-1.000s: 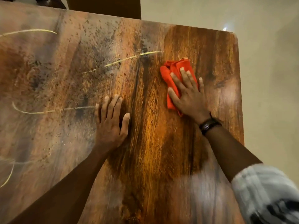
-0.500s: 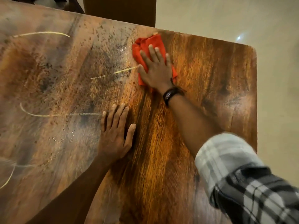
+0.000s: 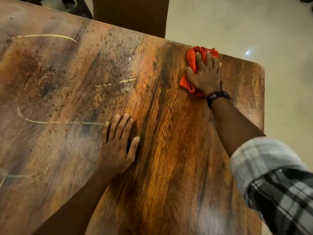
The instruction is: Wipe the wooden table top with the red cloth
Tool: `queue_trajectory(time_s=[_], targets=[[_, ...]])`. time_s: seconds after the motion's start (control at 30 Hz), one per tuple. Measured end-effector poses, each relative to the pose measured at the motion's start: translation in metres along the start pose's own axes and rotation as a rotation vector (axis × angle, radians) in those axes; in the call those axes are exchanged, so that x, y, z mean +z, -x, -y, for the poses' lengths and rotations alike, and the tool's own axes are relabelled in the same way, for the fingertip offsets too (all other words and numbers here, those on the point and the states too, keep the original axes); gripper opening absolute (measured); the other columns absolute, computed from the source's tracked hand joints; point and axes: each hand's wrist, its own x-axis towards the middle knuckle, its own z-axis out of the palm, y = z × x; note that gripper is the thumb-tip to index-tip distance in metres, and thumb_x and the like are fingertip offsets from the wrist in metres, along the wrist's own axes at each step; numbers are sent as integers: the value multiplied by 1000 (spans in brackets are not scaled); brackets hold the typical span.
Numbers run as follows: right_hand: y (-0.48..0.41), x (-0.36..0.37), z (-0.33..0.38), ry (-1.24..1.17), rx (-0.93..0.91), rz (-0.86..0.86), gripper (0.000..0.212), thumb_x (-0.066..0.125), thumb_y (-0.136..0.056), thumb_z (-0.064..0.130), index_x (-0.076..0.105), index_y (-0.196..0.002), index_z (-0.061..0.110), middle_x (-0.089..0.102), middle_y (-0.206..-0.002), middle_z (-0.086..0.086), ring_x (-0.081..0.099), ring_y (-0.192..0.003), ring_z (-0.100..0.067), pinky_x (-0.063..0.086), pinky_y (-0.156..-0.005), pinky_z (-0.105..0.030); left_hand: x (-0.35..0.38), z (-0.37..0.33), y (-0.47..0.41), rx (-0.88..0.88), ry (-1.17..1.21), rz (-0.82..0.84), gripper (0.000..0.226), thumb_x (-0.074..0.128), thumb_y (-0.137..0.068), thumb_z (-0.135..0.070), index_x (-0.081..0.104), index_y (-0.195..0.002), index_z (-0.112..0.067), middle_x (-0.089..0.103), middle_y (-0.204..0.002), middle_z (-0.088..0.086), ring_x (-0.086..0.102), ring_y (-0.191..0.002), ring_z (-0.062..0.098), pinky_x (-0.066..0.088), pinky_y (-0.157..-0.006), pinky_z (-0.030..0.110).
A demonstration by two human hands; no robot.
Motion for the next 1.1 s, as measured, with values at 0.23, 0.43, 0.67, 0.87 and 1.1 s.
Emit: queue_trajectory(time_s=[0.23, 0.43, 0.67, 0.87, 1.1], targets=[[-33, 22, 96, 92, -246, 30, 63, 24, -101, 56, 11, -159, 34, 3, -168, -6, -1, -154, -31, -7, -122, -55, 1, -1, 0, -9, 2, -8, 62, 29, -101, -47, 34, -152, -12, 24, -163, 3, 8, -154, 19, 7, -124, 50], [85, 54, 121, 118, -615, 89, 63, 22, -97, 55, 22, -157, 36, 14, -167, -1, 9, -154, -25, 1, -123, -52, 0, -3, 1, -31, -48, -55, 67, 31, -100, -49, 31, -153, -9, 25, -162, 8, 8, -154, 21, 6, -125, 49], [188, 46, 10, 146, -631, 74, 58, 29, -100, 53, 20, -156, 41, 14, -167, 7, 10, -154, -16, 15, -122, -53, -1, -2, 0, -10, -51, -63, 78, 29, -99, -58, 27, -153, -2, 25, -161, 13, 14, -153, 28, 17, -121, 56], [118, 45, 41, 97, -269, -13, 62, 15, -98, 62, 13, -157, 41, 6, -168, 3, 3, -155, -21, 2, -123, -55, 0, -2, -1, 15, -59, -16, 80, 25, -98, -62, 26, -153, -3, 22, -163, 12, 10, -153, 27, 14, -121, 56], [124, 80, 142, 128, -333, -22, 59, 16, -101, 58, 13, -157, 39, 9, -168, 2, 6, -155, -22, 2, -122, -55, -6, -2, 4, 67, 60, -78, 79, 23, -98, -62, 28, -153, -5, 29, -160, 12, 18, -152, 27, 10, -122, 55]])
